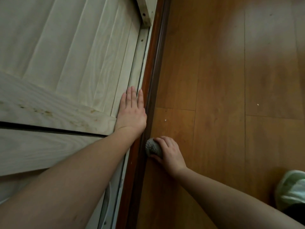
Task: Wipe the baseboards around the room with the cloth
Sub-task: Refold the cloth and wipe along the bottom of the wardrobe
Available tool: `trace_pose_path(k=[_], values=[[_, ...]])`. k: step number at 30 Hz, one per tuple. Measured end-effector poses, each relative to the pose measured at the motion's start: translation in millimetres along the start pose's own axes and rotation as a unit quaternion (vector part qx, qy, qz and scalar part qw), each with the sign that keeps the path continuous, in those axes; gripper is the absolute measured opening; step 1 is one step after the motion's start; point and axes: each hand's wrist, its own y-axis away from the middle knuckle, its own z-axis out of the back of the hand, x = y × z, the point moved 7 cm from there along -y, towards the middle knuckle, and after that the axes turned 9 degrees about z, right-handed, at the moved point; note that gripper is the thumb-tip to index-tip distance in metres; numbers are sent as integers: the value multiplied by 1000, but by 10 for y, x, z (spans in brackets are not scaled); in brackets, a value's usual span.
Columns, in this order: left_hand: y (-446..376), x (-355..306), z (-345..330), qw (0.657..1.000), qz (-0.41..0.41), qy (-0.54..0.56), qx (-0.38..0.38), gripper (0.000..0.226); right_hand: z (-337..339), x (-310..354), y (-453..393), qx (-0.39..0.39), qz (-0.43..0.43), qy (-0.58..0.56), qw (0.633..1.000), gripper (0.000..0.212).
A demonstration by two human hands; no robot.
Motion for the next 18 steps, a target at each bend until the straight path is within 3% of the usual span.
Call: trace_pose_path(k=[3,8,18], values=[[0,0,-8,1000,0,2,-5,66,14,-11,-38,-6,19,4,1000,63],[0,5,-22,1000,0,8,-6,68,71,-50,-176,49,63,18,997,61],[-12,-7,-59,1000,-1,28,-7,70,234,-73,-555,115,283,146,941,52]])
